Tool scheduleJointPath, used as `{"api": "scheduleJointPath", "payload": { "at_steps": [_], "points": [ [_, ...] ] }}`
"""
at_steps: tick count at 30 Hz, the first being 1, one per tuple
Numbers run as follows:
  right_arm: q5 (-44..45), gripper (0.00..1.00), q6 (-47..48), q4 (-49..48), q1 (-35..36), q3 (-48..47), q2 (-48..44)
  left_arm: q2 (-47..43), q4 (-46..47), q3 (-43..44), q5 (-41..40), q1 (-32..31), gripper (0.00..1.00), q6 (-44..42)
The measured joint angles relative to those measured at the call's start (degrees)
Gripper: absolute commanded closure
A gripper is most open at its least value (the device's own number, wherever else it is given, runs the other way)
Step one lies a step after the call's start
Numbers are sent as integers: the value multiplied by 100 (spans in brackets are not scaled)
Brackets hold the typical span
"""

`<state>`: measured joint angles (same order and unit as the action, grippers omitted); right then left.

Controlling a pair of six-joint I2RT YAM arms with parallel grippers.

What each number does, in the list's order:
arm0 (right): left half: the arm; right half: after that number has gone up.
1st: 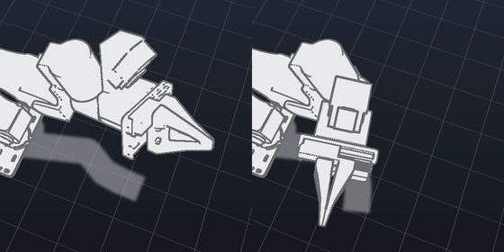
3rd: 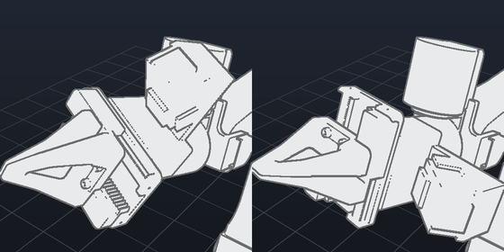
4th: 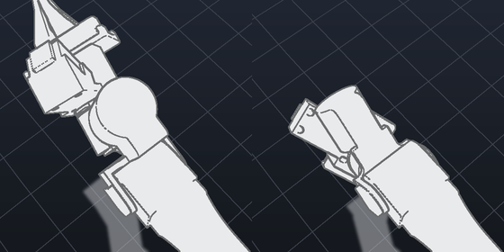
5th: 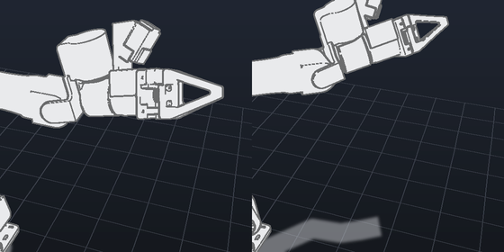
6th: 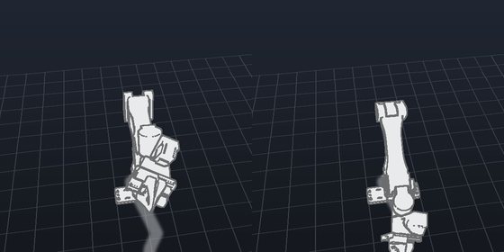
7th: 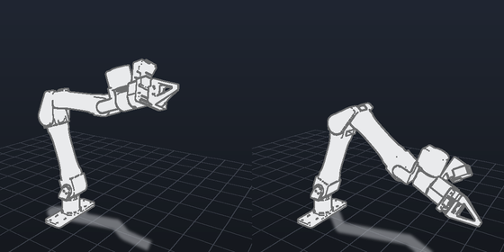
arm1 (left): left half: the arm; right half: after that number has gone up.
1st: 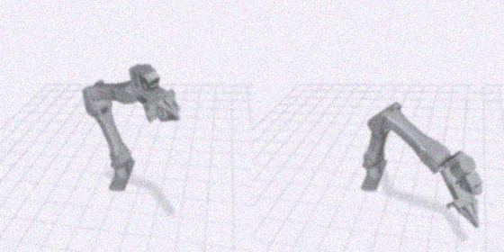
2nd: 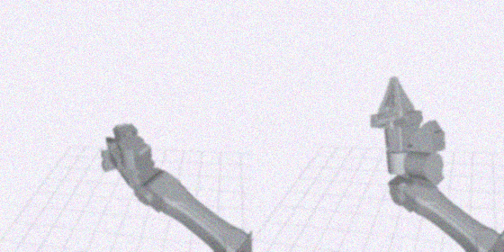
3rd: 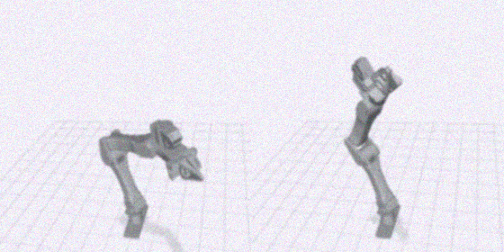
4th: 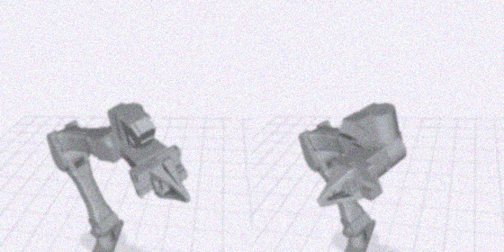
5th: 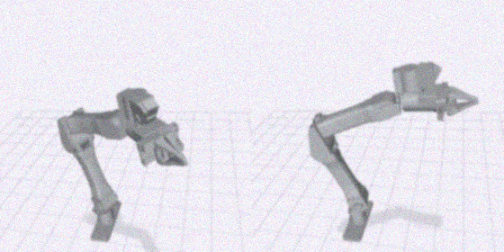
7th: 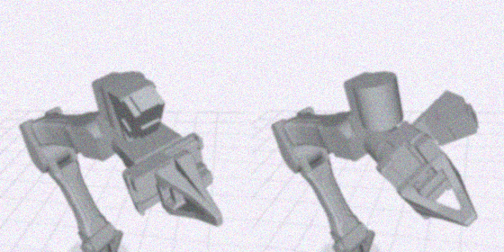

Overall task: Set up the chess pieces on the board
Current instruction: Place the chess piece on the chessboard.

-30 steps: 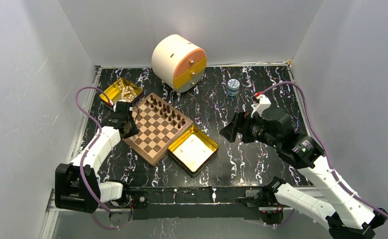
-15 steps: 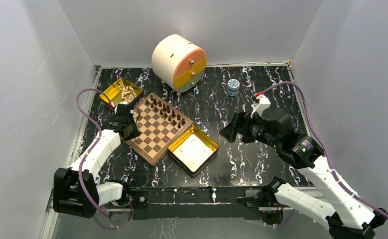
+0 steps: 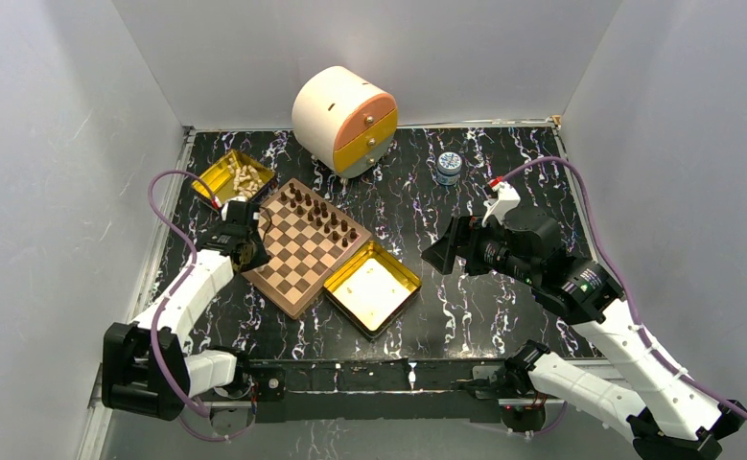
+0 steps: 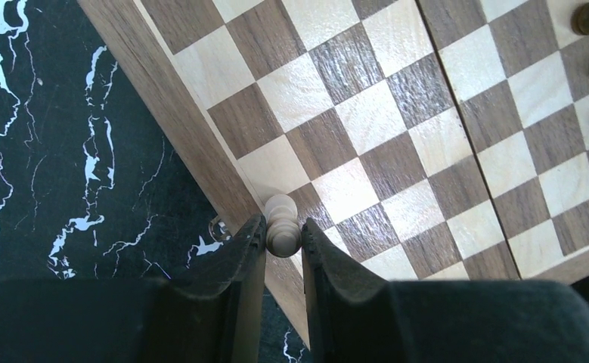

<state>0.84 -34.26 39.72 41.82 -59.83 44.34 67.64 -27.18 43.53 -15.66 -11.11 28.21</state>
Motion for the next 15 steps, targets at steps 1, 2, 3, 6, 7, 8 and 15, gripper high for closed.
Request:
{"api": "scheduleJointPath", "payload": {
  "at_steps": [1,2,3,6,7,8,15],
  "points": [
    [0,1,0,0,0,0,0,33,15,0,-44,0,80,2],
    [0,1,0,0,0,-2,0,85,33,0,-81,0,80,2],
    [0,1,0,2,0,0,0,149,48,0,-118,0,80,4],
    [2,1,0,2,0,-2,-9,341,109,0,-199,0,80,17],
    [2,1,0,4,0,0,-13,385,155,7,-238,0,79,22],
    [4,1,2,7,0,0,-20,400,199,11,-256,0,79,26],
    [26,1,2,50,0,0,-125,435,328,11,-350,0,77,42]
  ]
}}
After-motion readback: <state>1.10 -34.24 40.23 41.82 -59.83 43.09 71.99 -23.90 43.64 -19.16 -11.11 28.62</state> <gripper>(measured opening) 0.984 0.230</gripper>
